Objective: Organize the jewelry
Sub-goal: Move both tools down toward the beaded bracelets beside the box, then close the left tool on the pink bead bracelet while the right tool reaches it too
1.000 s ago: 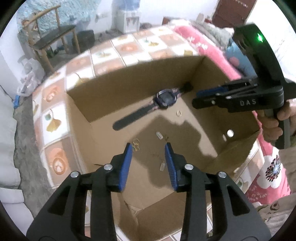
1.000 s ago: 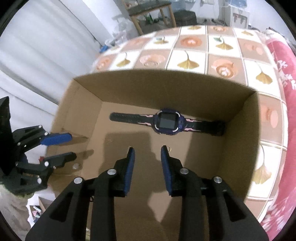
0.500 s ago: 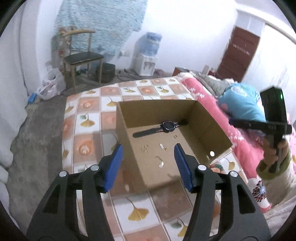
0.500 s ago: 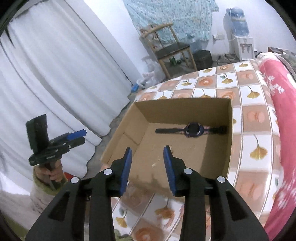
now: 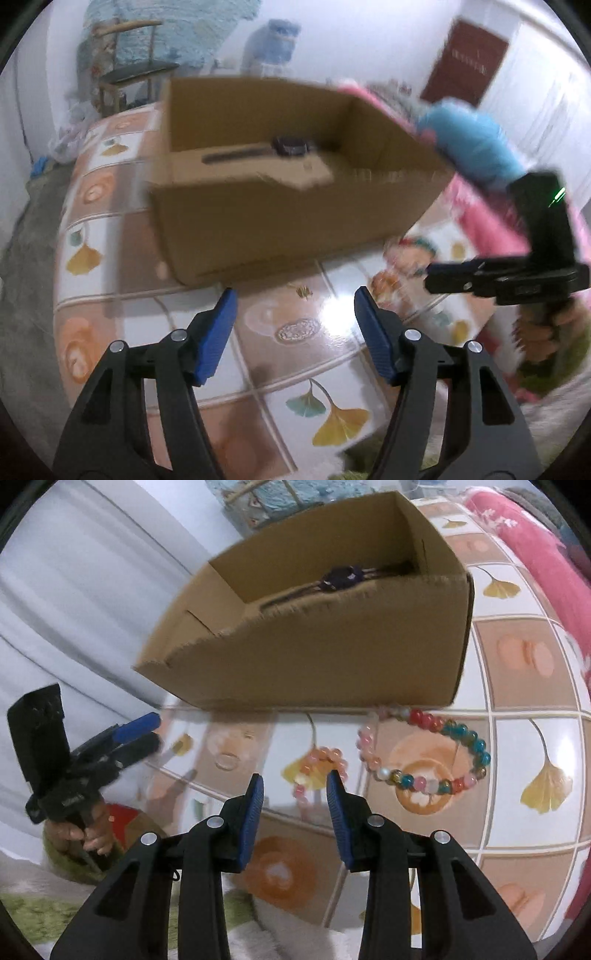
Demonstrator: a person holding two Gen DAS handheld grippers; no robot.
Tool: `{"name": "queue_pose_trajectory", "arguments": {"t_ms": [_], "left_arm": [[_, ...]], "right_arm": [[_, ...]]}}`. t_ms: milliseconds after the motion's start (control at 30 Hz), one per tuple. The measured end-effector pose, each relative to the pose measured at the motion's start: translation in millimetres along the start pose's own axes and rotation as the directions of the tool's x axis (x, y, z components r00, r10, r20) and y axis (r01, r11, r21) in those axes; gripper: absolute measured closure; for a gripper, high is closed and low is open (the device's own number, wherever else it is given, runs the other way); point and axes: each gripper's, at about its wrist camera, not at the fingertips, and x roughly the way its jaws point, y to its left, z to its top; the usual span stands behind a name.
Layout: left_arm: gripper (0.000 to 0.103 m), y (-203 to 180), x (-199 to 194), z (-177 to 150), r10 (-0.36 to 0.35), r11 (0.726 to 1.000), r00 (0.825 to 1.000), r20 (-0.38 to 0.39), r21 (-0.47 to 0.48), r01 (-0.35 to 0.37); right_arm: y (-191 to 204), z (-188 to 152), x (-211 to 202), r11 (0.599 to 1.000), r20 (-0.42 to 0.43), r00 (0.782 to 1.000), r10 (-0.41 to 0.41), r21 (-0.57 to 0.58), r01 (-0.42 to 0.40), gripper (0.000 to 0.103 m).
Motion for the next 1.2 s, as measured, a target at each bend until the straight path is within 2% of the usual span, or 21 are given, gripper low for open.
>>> {"name": "queue_pose_trajectory", "arguments": {"t_ms": [67, 100, 167, 367, 533, 800, 1033, 1067, 1200], "left_arm": [[0.049, -12, 14, -1, 0.031, 0.998, 1.000, 0.003, 0.054, -0.031], [0.053, -19, 25, -1, 0.067, 0.994, 0.998, -0.008, 0.086, -0.066], [0.061, -25, 39, -3, 0.096, 0.989, 0.995, -0.020, 0.112, -0.093], [0.075, -20, 61, -2, 0.102, 0.992, 0.993, -0.054, 0.079, -0.098], [0.077, -20, 69, -2, 0.101, 0.991, 0.992, -0.075, 0.090, -0.094], [0.095, -29, 76, -4, 0.135, 0.985, 0.989, -0.069, 0.122, -0.126], [0.099, -35, 75, -8, 0.148, 0.980, 0.987, -0.060, 0.146, -0.138], [0.102, -35, 73, -9, 0.147, 0.980, 0.988, -0.054, 0.142, -0.138], [0.102, -32, 61, -12, 0.152, 0.980, 0.988, -0.036, 0.138, -0.146]], "right_arm": [[1, -1, 3, 1.000, 0.010, 1.000, -0.018, -0.007, 0.018, 0.068], [1, -2, 5, 1.000, 0.013, 1.000, -0.024, -0.008, 0.024, 0.068], [1, -3, 8, 1.000, 0.017, 1.000, -0.022, -0.003, 0.022, 0.068], [-3, -9, 13, 1.000, 0.016, 1.000, 0.001, 0.022, -0.001, 0.068], [-15, -9, 15, 0.999, 0.015, 1.000, 0.013, 0.043, -0.014, 0.068], [-23, -9, 13, 0.998, 0.015, 1.000, 0.021, 0.054, -0.021, 0.068], [-31, -10, 7, 0.998, 0.023, 1.000, 0.016, 0.061, -0.018, 0.068], [-32, -10, 6, 0.998, 0.022, 1.000, 0.016, 0.061, -0.017, 0.068], [-33, -11, 1, 0.998, 0.022, 1.000, 0.008, 0.059, -0.009, 0.068]]}}
